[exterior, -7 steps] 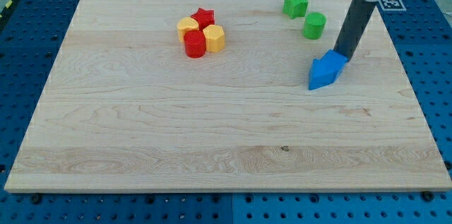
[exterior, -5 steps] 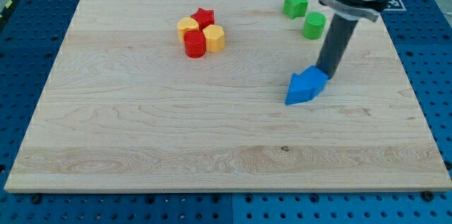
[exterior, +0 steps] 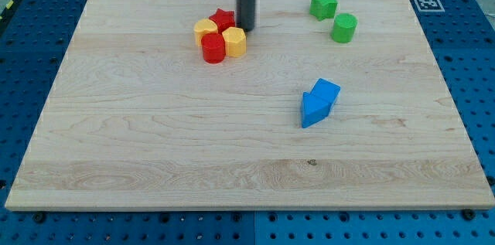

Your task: Move the yellow heart closer to the blue cube

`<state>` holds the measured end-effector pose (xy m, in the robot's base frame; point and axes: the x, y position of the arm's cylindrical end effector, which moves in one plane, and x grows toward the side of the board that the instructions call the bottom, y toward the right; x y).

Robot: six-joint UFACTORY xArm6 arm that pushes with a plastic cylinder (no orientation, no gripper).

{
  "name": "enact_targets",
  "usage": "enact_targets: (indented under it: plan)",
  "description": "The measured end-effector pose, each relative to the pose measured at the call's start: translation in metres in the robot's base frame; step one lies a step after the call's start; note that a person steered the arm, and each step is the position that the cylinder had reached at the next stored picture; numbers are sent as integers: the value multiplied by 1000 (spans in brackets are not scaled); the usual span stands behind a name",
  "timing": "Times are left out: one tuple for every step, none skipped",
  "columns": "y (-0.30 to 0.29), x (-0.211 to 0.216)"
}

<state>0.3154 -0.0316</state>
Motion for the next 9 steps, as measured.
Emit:
enact_targets:
  plan:
    - [-35,0]
    - [-34,3]
    - [-22,23]
    - [3,25]
    - [15,37]
    - [15,56]
    - [23,69]
    - [46,86]
    - [74,103]
